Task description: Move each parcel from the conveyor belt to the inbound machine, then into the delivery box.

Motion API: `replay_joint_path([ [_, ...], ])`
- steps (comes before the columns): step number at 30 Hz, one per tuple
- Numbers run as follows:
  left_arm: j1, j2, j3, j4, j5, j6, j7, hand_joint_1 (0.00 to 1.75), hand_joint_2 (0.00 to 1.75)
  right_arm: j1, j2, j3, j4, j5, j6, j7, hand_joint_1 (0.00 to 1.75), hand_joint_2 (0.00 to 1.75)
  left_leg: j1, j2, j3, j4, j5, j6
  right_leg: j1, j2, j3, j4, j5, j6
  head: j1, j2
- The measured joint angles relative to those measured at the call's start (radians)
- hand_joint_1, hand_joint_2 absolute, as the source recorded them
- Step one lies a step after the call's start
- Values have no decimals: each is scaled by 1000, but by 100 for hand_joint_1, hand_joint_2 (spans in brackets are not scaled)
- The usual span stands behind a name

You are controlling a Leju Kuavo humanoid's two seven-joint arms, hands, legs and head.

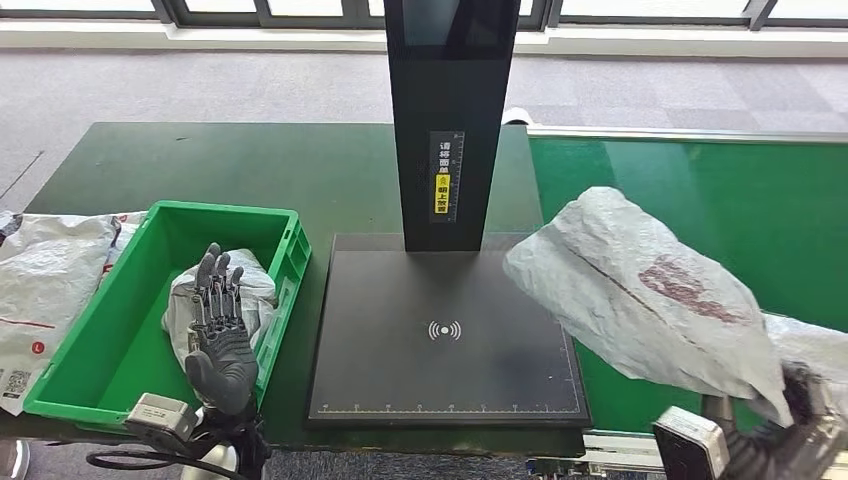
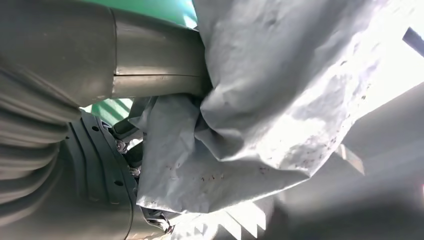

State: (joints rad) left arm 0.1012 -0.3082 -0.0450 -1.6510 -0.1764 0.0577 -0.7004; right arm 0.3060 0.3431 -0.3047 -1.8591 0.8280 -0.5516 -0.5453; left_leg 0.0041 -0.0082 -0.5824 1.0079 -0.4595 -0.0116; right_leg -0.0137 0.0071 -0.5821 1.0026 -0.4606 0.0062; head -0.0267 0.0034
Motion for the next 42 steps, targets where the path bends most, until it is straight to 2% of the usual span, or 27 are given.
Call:
replay_joint_path([
  [6,-2,0,0,9,-1,-5,0,0,0,-24,-1,8,84,-21,61,2,175,175,0,-1,0,0,0,0,0,0,1,0,0,0,0,0],
  [10,-3,0,0,11,-4,-8,0,0,0,-49,-2,13,141,-63,188,8,175,175,0,0,0,0,0,0,0,0,0,0,0,0,0,0],
  [14,-3,0,0,12,-5,-8,4,0,0,-87,-4,26,232,-77,263,13,175,175,0,-1,0,0,0,0,0,0,0,0,0,0,0,0],
  [21,-6,0,0,21,-6,-8,11,0,0,-104,-6,56,321,-64,279,28,175,175,0,-1,0,0,0,0,0,0,0,0,0,0,0,0],
  [25,-18,1,0,34,-5,-9,14,0,0,-103,-7,59,339,-82,304,33,159,175,0,-1,0,0,0,0,0,0,-1,0,0,0,0,0],
  [30,-45,4,0,55,-5,-9,16,0,0,-98,-7,59,350,-101,328,33,159,175,0,0,0,0,0,0,0,0,-1,0,0,0,0,0],
  [34,-53,5,0,65,-5,-9,17,0,0,-97,-8,59,354,-111,336,32,165,175,0,0,0,0,0,0,0,0,-1,0,0,0,0,0],
  [38,-66,6,0,82,-5,-9,20,0,0,-95,-8,59,357,-146,381,13,162,175,0,0,0,0,0,0,0,0,-1,0,0,0,0,0],
  [39,-70,6,-1,88,-5,-9,21,0,0,-94,-8,59,357,-157,395,6,160,175,0,0,0,0,0,0,0,0,-1,0,0,0,0,0],
  [40,-74,6,-1,94,-5,-9,23,0,0,-92,-8,59,357,-166,409,-2,150,175,0,0,0,0,0,0,0,0,-1,0,0,0,0,0],
  [41,-77,6,-2,99,-4,-8,25,0,0,-90,-8,59,358,-171,418,-8,123,175,0,0,0,0,0,0,0,0,-1,0,0,0,0,0],
  [42,-81,6,-3,106,-4,-8,26,0,0,-88,-8,59,358,-175,426,-13,82,175,0,0,0,0,0,0,0,0,-1,0,0,0,0,0],
])
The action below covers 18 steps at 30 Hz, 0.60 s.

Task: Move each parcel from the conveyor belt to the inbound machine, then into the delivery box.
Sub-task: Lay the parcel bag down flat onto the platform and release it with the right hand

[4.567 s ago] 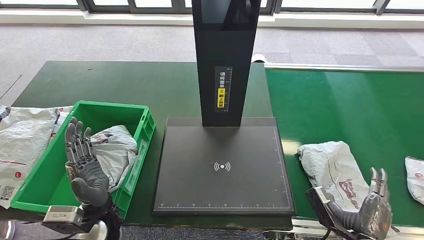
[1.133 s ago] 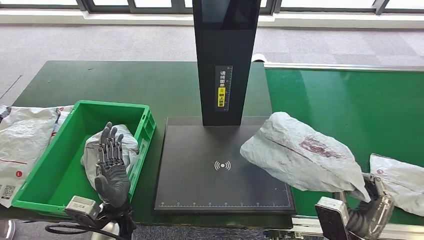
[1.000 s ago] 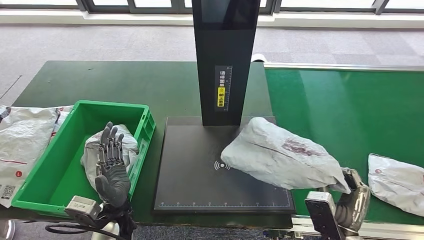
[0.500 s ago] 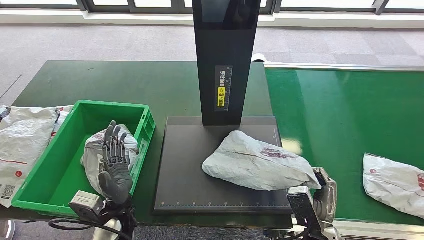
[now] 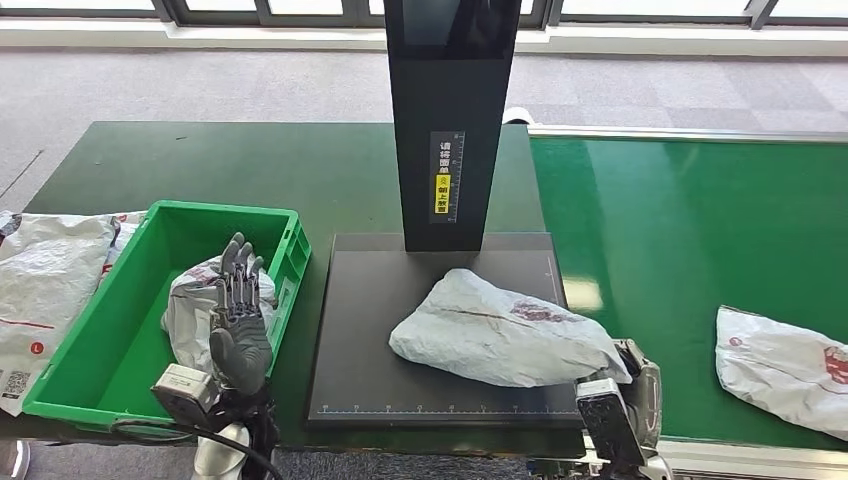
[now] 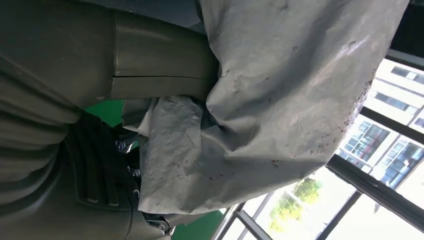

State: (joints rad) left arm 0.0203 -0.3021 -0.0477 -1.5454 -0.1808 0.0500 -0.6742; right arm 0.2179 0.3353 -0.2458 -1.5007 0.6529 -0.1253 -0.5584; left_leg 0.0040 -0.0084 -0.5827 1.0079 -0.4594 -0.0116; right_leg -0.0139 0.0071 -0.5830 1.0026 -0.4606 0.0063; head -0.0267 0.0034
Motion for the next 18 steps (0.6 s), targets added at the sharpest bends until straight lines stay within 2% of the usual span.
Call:
replay_joint_path([
  [1,-4,0,0,7,0,0,1,0,0,2,0,0,1,-4,7,-4,44,175,0,0,0,0,0,0,0,0,0,0,0,0,0,0],
  [2,-8,0,-1,14,0,1,2,0,0,4,0,0,2,-7,13,-8,13,175,0,0,0,0,0,0,0,0,0,0,0,0,0,0],
  [3,-12,1,-1,21,0,1,2,0,0,5,0,0,3,-11,19,-12,0,175,0,0,0,0,0,0,0,0,0,0,0,0,0,0],
  [11,-41,2,-6,62,-3,13,18,0,0,6,0,-1,17,-34,57,-37,0,175,0,0,0,0,0,0,0,0,0,0,0,0,0,0],
  [18,-45,0,-10,84,-50,94,64,0,0,2,-1,-1,34,-37,70,-45,0,175,0,0,0,0,0,0,0,0,0,0,0,0,0,0],
])
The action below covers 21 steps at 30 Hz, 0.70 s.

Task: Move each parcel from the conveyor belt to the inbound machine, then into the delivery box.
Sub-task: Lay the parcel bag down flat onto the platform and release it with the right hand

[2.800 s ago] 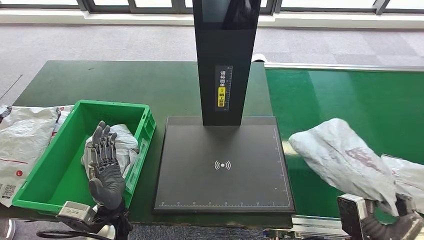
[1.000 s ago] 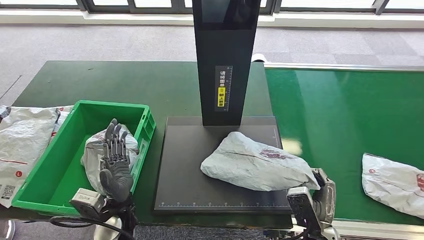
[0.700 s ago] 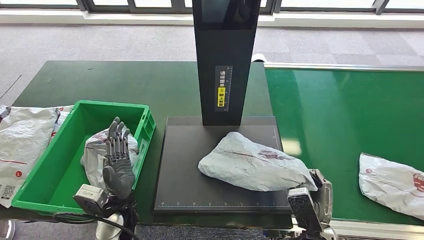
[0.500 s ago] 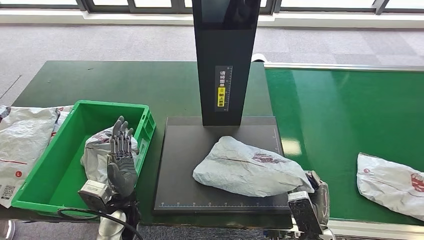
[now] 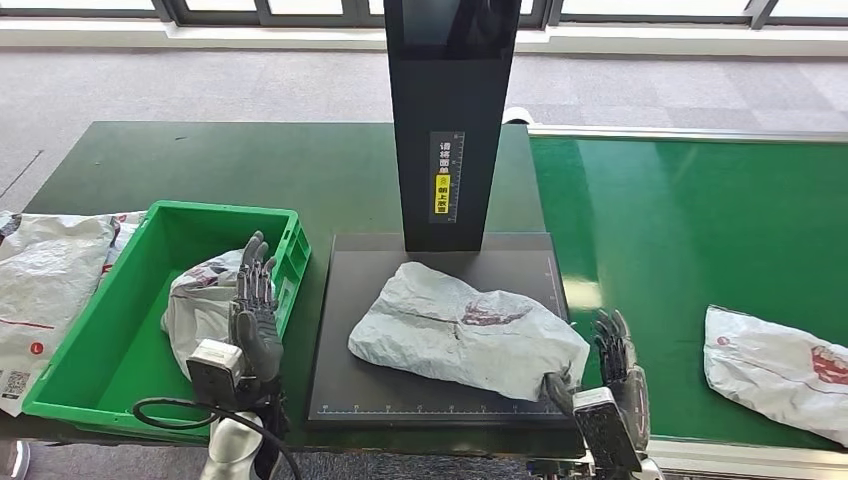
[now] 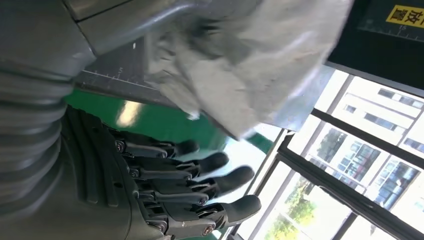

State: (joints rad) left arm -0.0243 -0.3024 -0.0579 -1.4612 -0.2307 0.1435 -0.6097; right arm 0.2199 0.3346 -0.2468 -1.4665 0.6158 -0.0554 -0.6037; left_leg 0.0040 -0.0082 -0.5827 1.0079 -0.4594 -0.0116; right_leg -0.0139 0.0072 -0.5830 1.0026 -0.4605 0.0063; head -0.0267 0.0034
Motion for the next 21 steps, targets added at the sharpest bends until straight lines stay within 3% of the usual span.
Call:
replay_joint_path([
  [10,-4,0,-13,10,-11,12,0,0,0,-10,-2,0,20,11,-1,6,0,175,0,0,0,0,0,0,0,0,0,0,0,0,0,0],
  [16,-14,3,-55,26,-75,28,1,0,0,-29,-12,-1,53,73,-61,92,0,175,0,0,0,0,0,0,0,0,0,0,0,0,0,0],
  [21,-32,19,-114,64,-183,-92,43,0,0,-18,-17,-22,35,107,-104,120,0,175,0,0,0,0,0,0,0,0,0,0,0,0,0,0],
])
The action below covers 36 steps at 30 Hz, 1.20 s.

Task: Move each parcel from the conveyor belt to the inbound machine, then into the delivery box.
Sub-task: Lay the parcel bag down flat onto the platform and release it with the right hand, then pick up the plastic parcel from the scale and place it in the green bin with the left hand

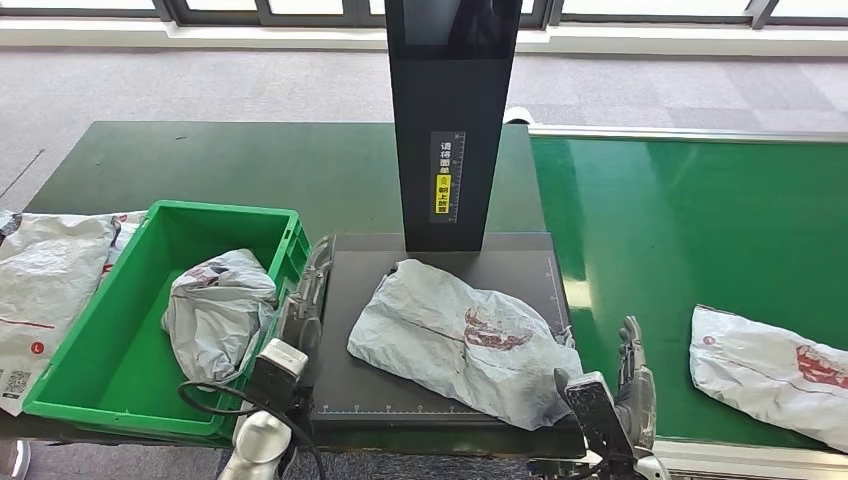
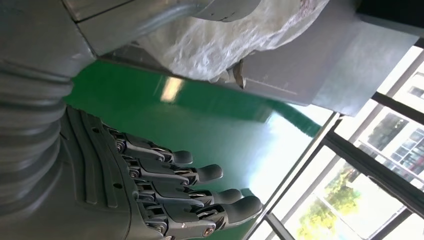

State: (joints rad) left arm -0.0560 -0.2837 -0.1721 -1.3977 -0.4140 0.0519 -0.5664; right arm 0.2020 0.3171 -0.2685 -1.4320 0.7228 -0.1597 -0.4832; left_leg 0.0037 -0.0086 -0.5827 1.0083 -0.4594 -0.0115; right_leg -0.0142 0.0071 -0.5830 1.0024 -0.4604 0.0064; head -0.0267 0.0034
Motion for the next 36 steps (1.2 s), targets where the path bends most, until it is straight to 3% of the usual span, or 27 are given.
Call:
replay_joint_path([
  [6,-14,17,-48,59,-94,-50,4,0,0,34,0,-13,-91,-24,29,-34,0,175,0,1,0,0,0,0,0,2,-1,0,0,0,0,0],
  [10,-30,22,-96,100,-247,-33,1,0,175,50,3,-13,-146,-53,47,-91,0,175,0,1,0,0,0,0,0,2,0,0,0,0,0,0],
  [13,-50,16,-157,149,-354,29,18,0,175,60,6,2,-188,-78,60,-135,0,175,0,1,0,0,0,0,0,1,0,0,0,0,0,0],
  [19,-125,-6,-231,277,-386,71,59,0,175,61,-5,109,-237,-100,52,-166,0,175,0,1,0,0,0,0,0,1,0,0,1,0,0,0],
  [27,-244,-50,-249,523,-424,178,105,0,175,52,-38,209,-249,-103,38,-176,0,175,0,1,1,0,0,0,0,1,1,0,1,0,0,0],
  [36,-335,-84,-269,688,-425,228,169,0,175,21,-60,250,-233,-107,46,-181,0,175,0,1,0,0,0,0,0,1,1,0,1,0,0,0],
])
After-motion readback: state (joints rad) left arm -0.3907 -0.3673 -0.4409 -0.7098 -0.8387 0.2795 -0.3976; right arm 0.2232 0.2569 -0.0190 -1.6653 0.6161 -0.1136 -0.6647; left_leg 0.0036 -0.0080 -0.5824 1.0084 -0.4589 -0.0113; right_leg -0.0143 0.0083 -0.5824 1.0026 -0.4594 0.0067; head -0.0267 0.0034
